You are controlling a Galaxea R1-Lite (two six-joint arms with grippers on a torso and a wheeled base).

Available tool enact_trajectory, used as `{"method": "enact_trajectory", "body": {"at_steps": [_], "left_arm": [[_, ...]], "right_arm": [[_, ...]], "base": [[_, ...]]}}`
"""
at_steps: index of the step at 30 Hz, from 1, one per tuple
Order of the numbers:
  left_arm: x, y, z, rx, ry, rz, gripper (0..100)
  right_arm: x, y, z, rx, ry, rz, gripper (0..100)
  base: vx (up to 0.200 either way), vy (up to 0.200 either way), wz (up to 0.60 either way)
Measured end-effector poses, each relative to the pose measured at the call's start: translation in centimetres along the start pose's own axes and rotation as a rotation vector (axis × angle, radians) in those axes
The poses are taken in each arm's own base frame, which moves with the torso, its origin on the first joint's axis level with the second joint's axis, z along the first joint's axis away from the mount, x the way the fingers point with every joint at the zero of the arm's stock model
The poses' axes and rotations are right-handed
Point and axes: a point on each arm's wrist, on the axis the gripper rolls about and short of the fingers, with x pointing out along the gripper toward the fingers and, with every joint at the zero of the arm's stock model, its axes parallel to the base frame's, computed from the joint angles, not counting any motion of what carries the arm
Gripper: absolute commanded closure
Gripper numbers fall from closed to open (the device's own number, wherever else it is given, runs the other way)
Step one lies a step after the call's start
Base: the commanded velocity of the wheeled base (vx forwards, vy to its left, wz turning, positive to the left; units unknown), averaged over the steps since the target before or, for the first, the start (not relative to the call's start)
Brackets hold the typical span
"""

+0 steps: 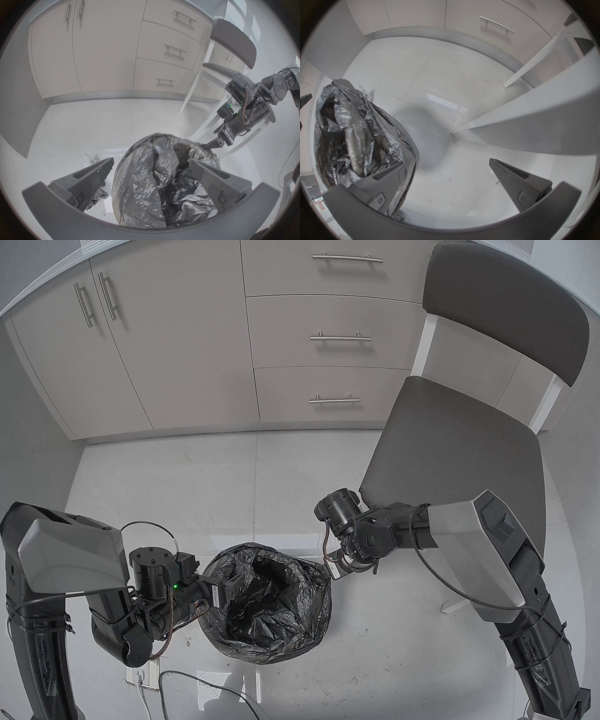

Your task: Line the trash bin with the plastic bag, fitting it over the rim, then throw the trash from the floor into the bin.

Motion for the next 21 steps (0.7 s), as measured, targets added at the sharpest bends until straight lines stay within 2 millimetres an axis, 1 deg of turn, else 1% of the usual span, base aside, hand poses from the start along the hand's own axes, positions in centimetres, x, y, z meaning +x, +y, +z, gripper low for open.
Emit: {"method": "enact_trajectory", "body": {"at_steps": [3, 5, 10, 12, 17, 21], "left_arm": [[-1.4, -0.4, 1.3, -0.004, -0.029, -0.005, 0], [-2.0, -0.4, 1.8, -0.004, -0.041, -0.006, 0], [-3.8, -0.4, 3.3, -0.007, -0.085, 0.003, 0], [-4.3, -0.3, 3.8, -0.007, -0.101, 0.006, 0], [-6.0, 0.5, 5.5, -0.012, -0.134, 0.035, 0], [-7.3, 1.8, 6.7, -0.026, -0.130, 0.086, 0]], "right_arm": [[-1.9, -0.2, 0.6, -0.013, 0.010, 0.005, 0], [-3.0, -0.2, 0.8, -0.020, 0.014, 0.009, 0], [-6.4, -0.1, 1.7, -0.022, 0.007, 0.027, 0], [-7.4, -0.2, 1.8, -0.020, 0.009, 0.033, 0], [-10.7, -1.1, 2.2, -0.005, 0.032, 0.044, 0], [-13.8, -2.5, 1.6, -0.037, 0.130, 0.028, 0]], "base": [[0.000, 0.000, 0.00], [0.000, 0.000, 0.00], [0.000, 0.000, 0.00], [0.000, 0.000, 0.00], [0.000, 0.000, 0.00], [0.000, 0.000, 0.00]]}}
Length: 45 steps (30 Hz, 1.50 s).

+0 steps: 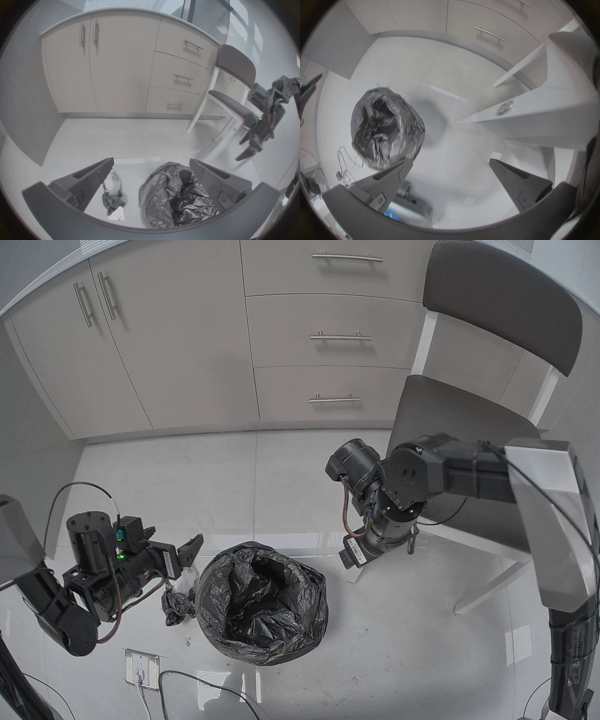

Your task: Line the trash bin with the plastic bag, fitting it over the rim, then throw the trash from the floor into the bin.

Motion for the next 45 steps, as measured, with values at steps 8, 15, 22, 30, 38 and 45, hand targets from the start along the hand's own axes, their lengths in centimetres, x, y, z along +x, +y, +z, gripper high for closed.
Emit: {"method": "enact_trajectory", "body": {"at_steps": [8, 15, 22, 30, 38, 45], "left_arm": [[-2.6, 2.5, 2.4, -0.025, 0.054, 0.105, 0], [-5.6, 3.9, 3.4, -0.044, 0.143, 0.218, 0], [-8.6, 4.1, 5.1, -0.051, 0.102, 0.274, 0], [-10.3, 3.8, 6.2, -0.053, 0.053, 0.274, 0], [-12.3, 3.3, 5.9, -0.083, 0.147, 0.279, 0], [-14.9, 2.8, 5.5, -0.168, 0.365, 0.295, 0]], "right_arm": [[-7.2, -3.0, -3.8, -0.095, 0.271, -0.038, 0], [-14.0, -5.9, -6.9, 0.020, 0.385, -0.031, 0], [-18.4, -8.1, -8.1, 0.176, 0.291, 0.033, 0], [-20.6, -9.2, -9.0, 0.257, 0.257, 0.110, 0], [-24.0, -10.6, -10.7, 0.422, 0.194, 0.183, 0], [-29.1, -13.2, -14.2, 0.500, 0.033, 0.227, 0]], "base": [[0.000, 0.000, 0.00], [0.000, 0.000, 0.00], [0.000, 0.000, 0.00], [0.000, 0.000, 0.00], [0.000, 0.000, 0.00], [0.000, 0.000, 0.00]]}}
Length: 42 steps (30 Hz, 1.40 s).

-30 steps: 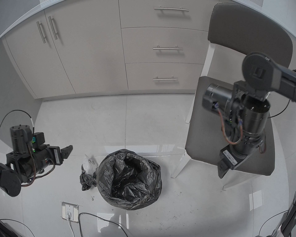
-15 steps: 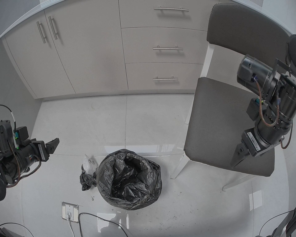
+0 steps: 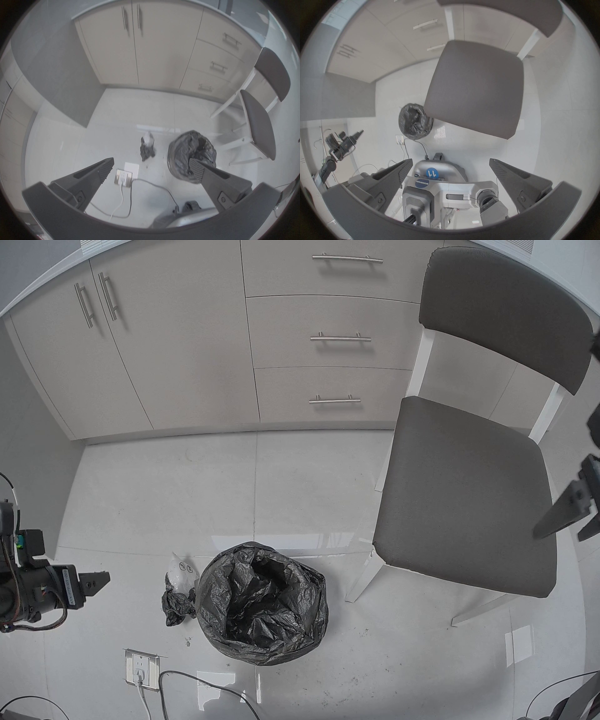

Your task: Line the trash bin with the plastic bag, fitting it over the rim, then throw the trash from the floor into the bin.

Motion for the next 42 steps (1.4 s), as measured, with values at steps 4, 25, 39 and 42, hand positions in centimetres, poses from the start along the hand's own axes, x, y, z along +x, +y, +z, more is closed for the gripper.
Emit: {"method": "enact_trajectory", "body": {"at_steps": [4, 25, 39, 42], "left_arm": [[-1.6, 0.1, -0.2, -0.046, 0.071, -0.008, 0], [-1.1, 0.6, 2.5, -0.177, -0.114, -0.104, 0], [11.9, 1.1, 6.5, -0.064, -0.365, -0.007, 0], [16.0, 1.0, 6.9, -0.044, -0.341, 0.013, 0]], "right_arm": [[-4.4, -3.0, -2.2, 0.057, -0.191, 0.053, 0], [-7.7, -11.0, -15.7, 0.048, -1.067, -0.147, 0], [-4.2, -11.5, -19.4, 0.013, -1.218, -0.232, 0], [-2.5, -11.7, -20.7, -0.004, -1.226, -0.228, 0]], "base": [[0.000, 0.000, 0.00], [0.000, 0.000, 0.00], [0.000, 0.000, 0.00], [0.000, 0.000, 0.00]]}}
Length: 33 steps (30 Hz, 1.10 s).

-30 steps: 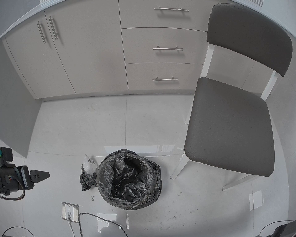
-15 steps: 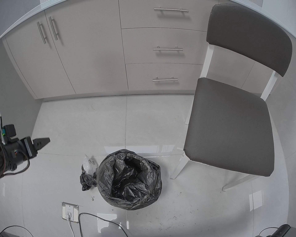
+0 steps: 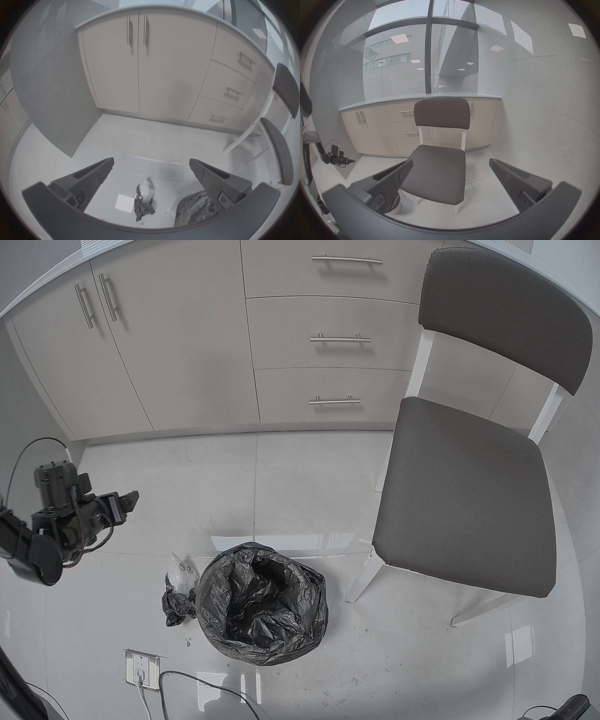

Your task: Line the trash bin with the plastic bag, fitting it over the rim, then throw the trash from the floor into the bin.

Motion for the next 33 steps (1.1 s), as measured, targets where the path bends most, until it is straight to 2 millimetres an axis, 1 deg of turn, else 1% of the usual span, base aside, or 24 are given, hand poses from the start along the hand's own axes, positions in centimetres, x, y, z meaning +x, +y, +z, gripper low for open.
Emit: {"method": "enact_trajectory", "body": {"at_steps": [4, 6, 8, 12, 17, 21, 25, 33], "left_arm": [[4.1, -0.3, -0.5, 0.004, 0.008, 0.012, 0], [5.8, -0.4, -0.8, -0.005, 0.016, 0.017, 0], [7.2, -0.5, -1.3, -0.013, 0.030, 0.022, 0], [9.0, -0.5, -2.4, -0.021, 0.062, 0.028, 0], [11.0, -0.5, -3.5, -0.019, 0.102, 0.036, 0], [12.6, -0.3, -3.9, -0.019, 0.122, 0.045, 0], [14.9, 0.0, -4.2, -0.022, 0.146, 0.061, 0], [19.2, 0.4, -5.5, -0.023, 0.209, 0.085, 0]], "right_arm": [[-0.9, -0.2, -2.7, -0.011, -0.011, 0.009, 0], [-1.4, -0.3, -4.0, -0.013, -0.019, 0.008, 0], [-2.0, -0.3, -5.3, -0.015, -0.032, -0.003, 0], [-2.8, -0.3, -7.1, -0.023, -0.062, -0.040, 0], [-3.0, -0.2, -8.2, -0.014, -0.087, -0.066, 0], [-2.9, -0.2, -8.9, -0.015, -0.083, -0.073, 0], [-2.7, -0.2, -9.3, -0.016, -0.091, -0.076, 0], [-2.4, -0.1, -9.8, -0.030, -0.085, -0.074, 0]], "base": [[0.000, 0.000, 0.00], [0.000, 0.000, 0.00], [0.000, 0.000, 0.00], [0.000, 0.000, 0.00], [0.000, 0.000, 0.00], [0.000, 0.000, 0.00], [0.000, 0.000, 0.00], [0.000, 0.000, 0.00]]}}
